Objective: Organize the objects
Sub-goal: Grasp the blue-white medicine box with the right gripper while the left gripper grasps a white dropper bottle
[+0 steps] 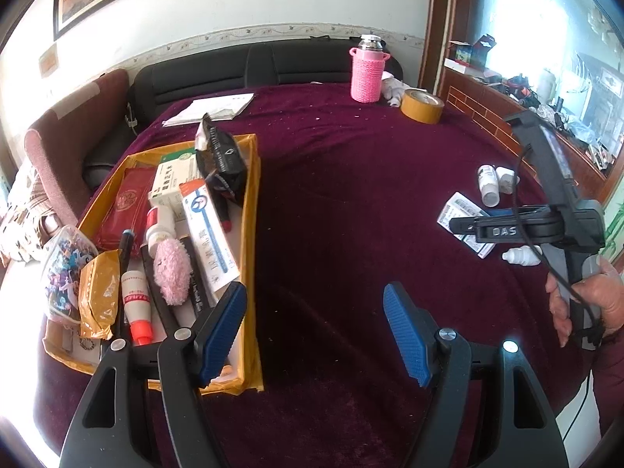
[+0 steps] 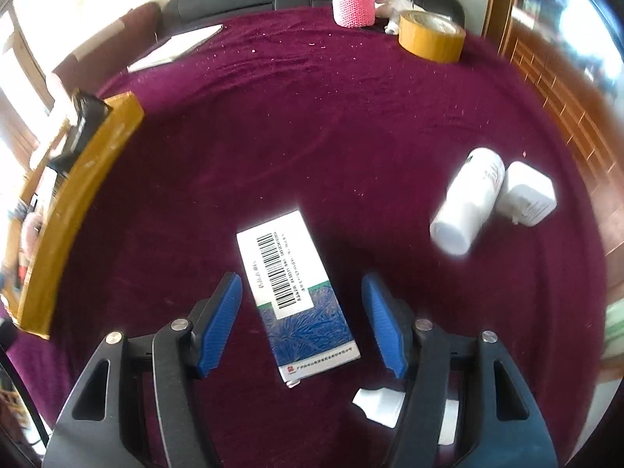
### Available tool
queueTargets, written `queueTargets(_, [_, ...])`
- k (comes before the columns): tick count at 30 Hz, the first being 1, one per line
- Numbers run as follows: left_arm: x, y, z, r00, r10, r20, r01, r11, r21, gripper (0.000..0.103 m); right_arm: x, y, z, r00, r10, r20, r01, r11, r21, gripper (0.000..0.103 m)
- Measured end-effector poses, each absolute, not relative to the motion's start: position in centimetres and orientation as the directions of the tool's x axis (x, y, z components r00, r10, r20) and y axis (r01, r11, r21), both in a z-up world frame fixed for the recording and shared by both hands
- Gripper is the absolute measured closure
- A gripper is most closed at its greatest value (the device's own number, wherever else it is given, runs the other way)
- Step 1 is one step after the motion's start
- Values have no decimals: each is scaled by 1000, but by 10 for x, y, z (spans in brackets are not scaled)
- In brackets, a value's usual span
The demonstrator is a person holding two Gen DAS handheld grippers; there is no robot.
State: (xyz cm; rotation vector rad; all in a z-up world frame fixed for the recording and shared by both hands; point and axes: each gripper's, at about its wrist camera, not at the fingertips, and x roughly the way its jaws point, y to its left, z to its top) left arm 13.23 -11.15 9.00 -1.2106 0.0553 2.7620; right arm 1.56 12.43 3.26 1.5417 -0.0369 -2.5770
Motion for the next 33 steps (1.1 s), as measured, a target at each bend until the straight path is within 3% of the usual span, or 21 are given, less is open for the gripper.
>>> queueTargets(1, [132, -108, 92, -673, 104, -732, -140, -990, -12, 36, 15, 125, 32, -458, -149, -876, 113, -988, 109, 68])
queueTargets(2, [132, -104, 94, -676, 111, -728, -157, -988, -5, 36, 16, 128, 31, -442, -178, -879, 118, -983, 140, 72])
queueTargets(9, [120, -47, 97, -629, 285, -723, -375, -926, -39, 36, 47, 180, 63, -524, -246, -815, 52, -965, 257, 71])
queueTargets(16, [101, 58, 88, -529, 456, -716, -648, -762, -7, 37, 87, 259, 92, -608, -248, -754, -50, -936, 348, 71])
queueTargets(23, [84, 138, 52, -457, 405, -792, -775, -618, 131, 37, 100, 309, 81, -627, -280, -727, -116, -889, 443, 71])
queueTargets(30, [62, 151, 28, -356, 390, -849, -770, -638, 30, 37, 92, 331, 63, -623, -314, -717, -142, -856, 498, 71])
queueTargets(31, [60, 151, 29, -353, 393, -849, -757, -653, 12, 42, 89, 332, 61, -621, -320, -716, -146, -850, 507, 71])
queueTargets(33, [60, 153, 30, -371, 394, -841, -740, -672, 12, 64, 90, 333, 58, -619, -325, -715, -148, -846, 512, 71])
